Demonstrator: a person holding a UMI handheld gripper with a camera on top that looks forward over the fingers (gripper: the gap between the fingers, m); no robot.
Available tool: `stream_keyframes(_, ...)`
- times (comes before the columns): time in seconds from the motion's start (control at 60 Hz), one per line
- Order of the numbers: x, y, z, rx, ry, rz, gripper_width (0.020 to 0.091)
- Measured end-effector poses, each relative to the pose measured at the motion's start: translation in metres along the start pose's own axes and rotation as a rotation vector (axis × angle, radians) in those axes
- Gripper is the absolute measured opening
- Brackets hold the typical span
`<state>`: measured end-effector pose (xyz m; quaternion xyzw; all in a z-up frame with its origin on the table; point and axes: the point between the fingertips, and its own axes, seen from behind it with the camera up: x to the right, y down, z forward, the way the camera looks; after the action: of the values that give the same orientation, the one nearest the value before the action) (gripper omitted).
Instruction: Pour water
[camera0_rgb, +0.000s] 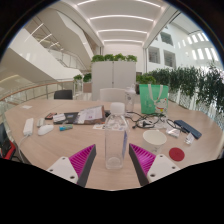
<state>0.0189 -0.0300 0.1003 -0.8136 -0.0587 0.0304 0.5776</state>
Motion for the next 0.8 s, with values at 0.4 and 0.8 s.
stream_keyframes(0.4,0.010,0.017,0.094,-0.003,0.023,0.053,0.0431)
stream_keyframes(0.8,-0.017,-0.042,0.090,-0.123,-0.313,1.068,0.0362)
